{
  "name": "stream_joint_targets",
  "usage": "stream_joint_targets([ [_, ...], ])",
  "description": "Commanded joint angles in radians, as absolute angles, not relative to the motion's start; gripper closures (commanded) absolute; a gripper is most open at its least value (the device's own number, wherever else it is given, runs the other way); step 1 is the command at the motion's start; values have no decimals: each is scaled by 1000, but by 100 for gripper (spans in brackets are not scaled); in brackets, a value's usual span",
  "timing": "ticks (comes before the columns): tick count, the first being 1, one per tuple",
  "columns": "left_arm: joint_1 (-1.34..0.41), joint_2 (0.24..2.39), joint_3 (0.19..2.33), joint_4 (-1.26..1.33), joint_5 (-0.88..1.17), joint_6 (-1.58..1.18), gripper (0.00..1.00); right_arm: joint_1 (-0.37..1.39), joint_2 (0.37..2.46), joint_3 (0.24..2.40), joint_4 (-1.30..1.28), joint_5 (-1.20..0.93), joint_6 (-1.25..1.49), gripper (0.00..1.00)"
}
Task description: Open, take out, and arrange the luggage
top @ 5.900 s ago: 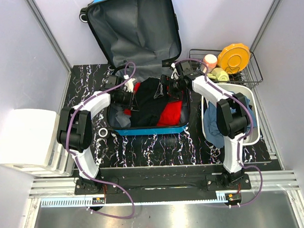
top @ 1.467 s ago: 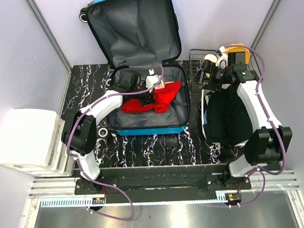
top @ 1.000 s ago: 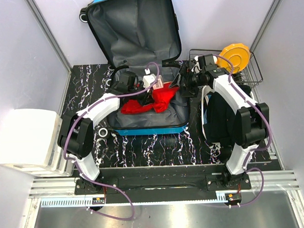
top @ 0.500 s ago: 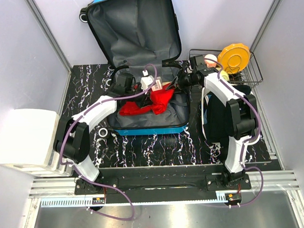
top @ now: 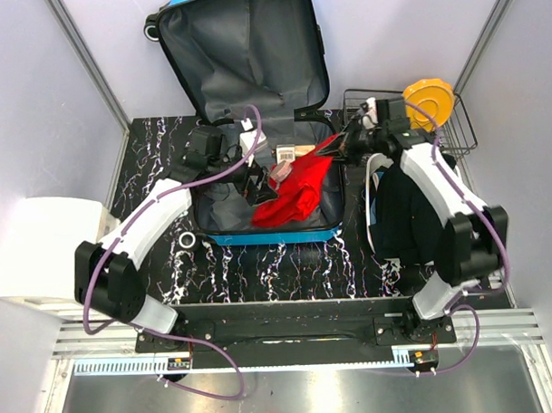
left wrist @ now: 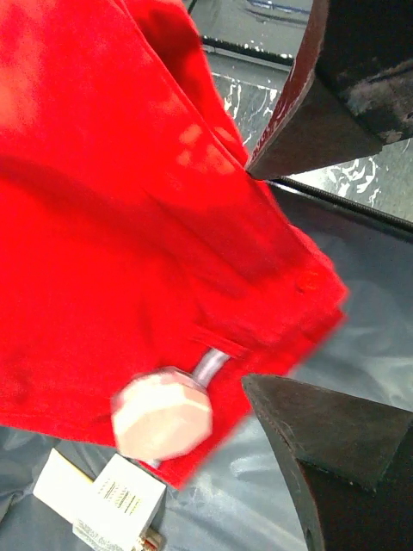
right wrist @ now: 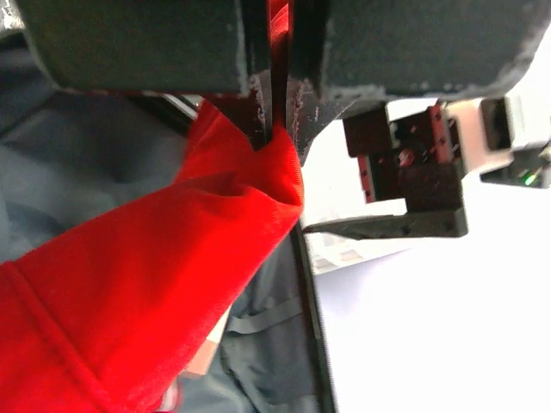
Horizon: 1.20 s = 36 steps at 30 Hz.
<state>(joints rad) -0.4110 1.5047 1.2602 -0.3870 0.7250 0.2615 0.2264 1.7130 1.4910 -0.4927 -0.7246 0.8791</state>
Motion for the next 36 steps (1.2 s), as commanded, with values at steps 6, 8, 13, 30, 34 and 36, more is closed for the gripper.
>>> stream_joint_targets([
  [6,-382,1381,1282,-377,765,204,1,115,1367,1459,-388,-839,848,100],
  [8,-379,1381,1269,-367,769,198,1,117,1367,1492,-350,-848,848,100],
  [13,-377,1385,1269,-348,765,190,1,107,1403,1566,-302,-870,807,100],
  [30,-370,1400,1272,-299,785,158,1,-181,1057,1516,-503,-6,833,100],
  [34,-371,1419,1285,-308,792,161,1,-210,993,1346,-554,55,925,100],
  [36,-370,1424,1292,-319,788,163,1,-231,980,1327,-627,52,953,100],
])
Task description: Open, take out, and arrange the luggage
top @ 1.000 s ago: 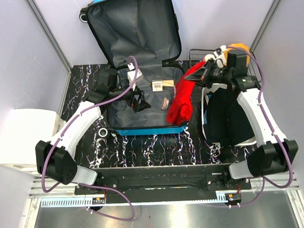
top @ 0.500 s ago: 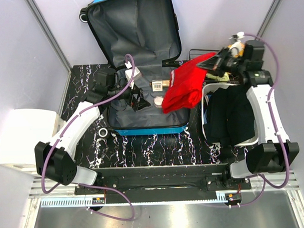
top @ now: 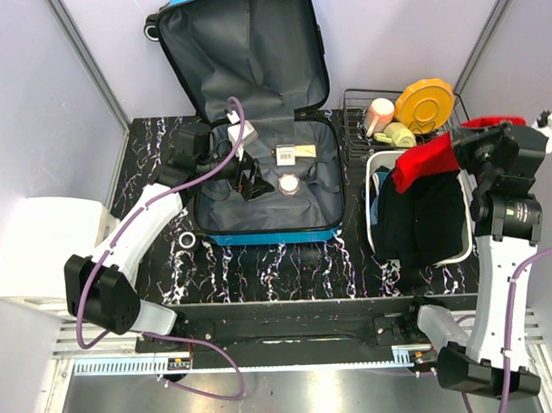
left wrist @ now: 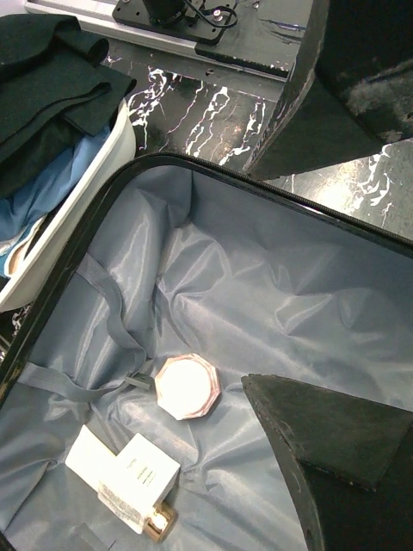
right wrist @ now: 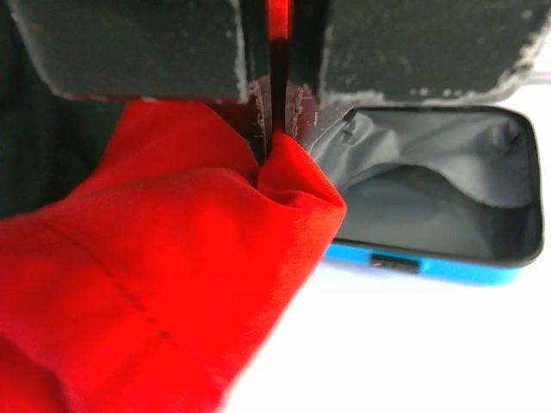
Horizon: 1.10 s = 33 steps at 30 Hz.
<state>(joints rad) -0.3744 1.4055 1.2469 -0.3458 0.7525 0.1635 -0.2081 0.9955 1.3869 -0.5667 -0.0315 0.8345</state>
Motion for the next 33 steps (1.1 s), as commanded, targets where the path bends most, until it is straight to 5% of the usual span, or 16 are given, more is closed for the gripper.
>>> stream_joint_targets([
  [1,-370,1424,1295,-322,788,164,1,-238,976,1307,-650,40,957,100],
  [9,-370,1425,1282,-319,799,153,1,-253,1020,1265,-435,-100,974,100],
  [18,-370,1447,1338,-327,788,167,1,-253,1287,1600,-204,-222,1043,100],
  [21,-370,1443,1324,-328,787,167,1,-253,1263,1559,-201,-293,1088,100],
  [28,-370,1422,1272,-334,775,170,1,-253,1002,1260,-524,-267,999,100],
  [33,-368,1416,1261,-365,772,193,1,-253,852,1105,-748,-56,914,100],
])
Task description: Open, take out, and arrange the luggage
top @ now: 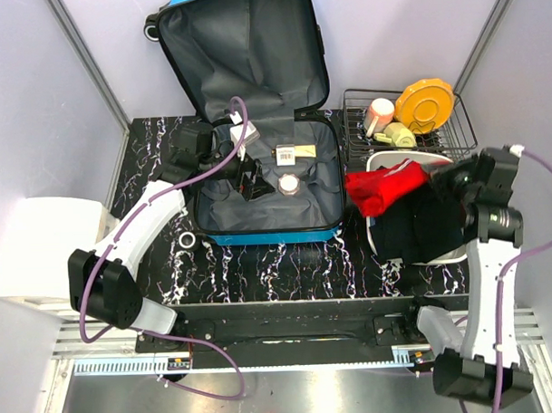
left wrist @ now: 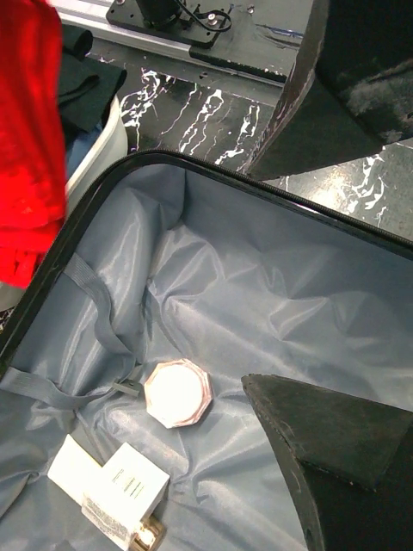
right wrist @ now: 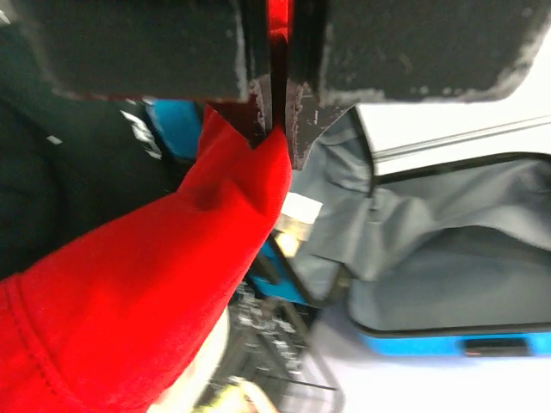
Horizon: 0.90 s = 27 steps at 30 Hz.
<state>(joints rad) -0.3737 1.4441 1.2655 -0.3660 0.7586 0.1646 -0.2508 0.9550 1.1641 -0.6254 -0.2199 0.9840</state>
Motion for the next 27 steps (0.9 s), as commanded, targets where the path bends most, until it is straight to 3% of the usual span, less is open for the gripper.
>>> stream_joint_targets([
  [1,-368,1419,1261,-373,776,202,1,-253,839,1092,-780,-39,904,100],
  [5,-365,1431,1264,-391,772,218,1,-253,799,1046,-790,-14,900,99],
  [6,-365,1433,1266,-393,772,216,1,-253,795,1026,-790,-5,893,91],
  [8,-365,1437,1269,-397,773,218,1,-253,795,1014,-782,-6,838,66],
  [9,-365,1437,1270,-399,772,218,1,-253,795,1023,-781,-5,813,44],
  [13,-361,1434,1282,-425,764,229,1,-253,816,1164,-822,-165,323,18],
  [23,-354,1422,1264,-448,758,209,1,-252,971,1511,-1089,23,-268,0],
  [25,-356,1424,1267,-451,750,209,1,-253,988,1513,-1062,3,-389,0],
  [27,-356,1427,1269,-451,749,210,1,-253,1031,1526,-1083,-172,-420,0],
])
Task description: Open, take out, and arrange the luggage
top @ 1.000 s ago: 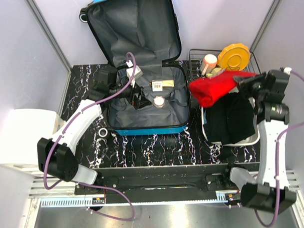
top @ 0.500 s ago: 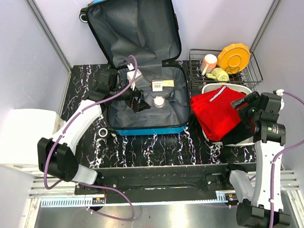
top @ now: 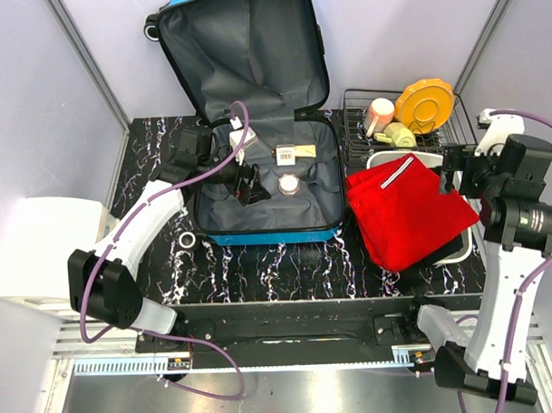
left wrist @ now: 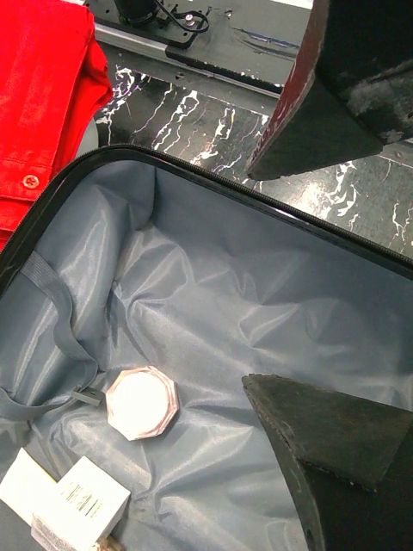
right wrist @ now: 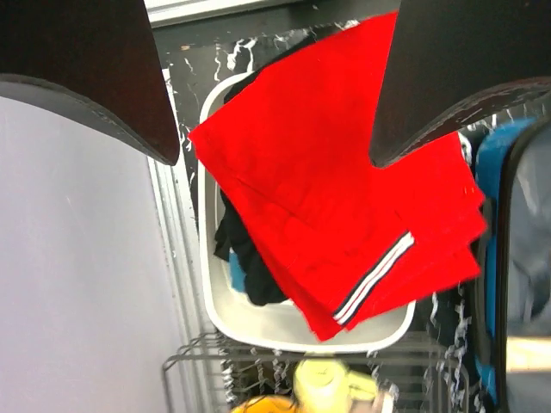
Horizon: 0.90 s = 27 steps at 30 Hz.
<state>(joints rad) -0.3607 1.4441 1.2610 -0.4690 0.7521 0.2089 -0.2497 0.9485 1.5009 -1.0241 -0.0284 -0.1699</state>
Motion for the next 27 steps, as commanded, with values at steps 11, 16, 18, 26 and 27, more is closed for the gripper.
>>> stream_joint_targets([
  [11,-356,1459,1301,-456,733,204,1,-32,1370,1231,-1051,-356,-577,1],
  [16,-356,1465,1286,-462,707,202,1,-111,1512,1083,-729,-81,-587,0],
  [18,-354,1473,1278,-471,707,210,1,-181,1607,1081,-722,-107,-607,1],
  [26,-347,1491,1307,-517,666,219,1,-501,1652,1080,-840,-184,-889,0],
  [27,-344,1500,1316,-523,658,218,1,-517,1646,1086,-859,-183,-932,0],
])
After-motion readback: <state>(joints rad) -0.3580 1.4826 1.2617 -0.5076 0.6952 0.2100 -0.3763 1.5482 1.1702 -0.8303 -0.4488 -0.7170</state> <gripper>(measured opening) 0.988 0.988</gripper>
